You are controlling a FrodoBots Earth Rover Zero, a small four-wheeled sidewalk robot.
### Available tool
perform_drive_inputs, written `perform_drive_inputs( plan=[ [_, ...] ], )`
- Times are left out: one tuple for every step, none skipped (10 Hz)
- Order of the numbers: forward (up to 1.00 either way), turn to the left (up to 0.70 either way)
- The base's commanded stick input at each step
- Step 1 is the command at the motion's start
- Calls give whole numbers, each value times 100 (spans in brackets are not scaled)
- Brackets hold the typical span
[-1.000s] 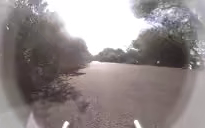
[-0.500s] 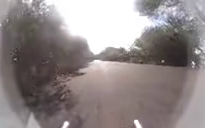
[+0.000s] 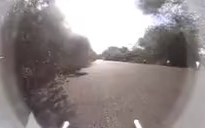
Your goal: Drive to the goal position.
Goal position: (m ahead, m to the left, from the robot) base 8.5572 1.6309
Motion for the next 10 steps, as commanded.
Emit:
perform_drive_inputs(
  plan=[
    [70,0],
    [70,0],
    [70,0],
    [70,0],
    [70,0],
    [70,0],
    [70,0],
    [70,0],
    [70,0],
    [70,0]
  ],
)
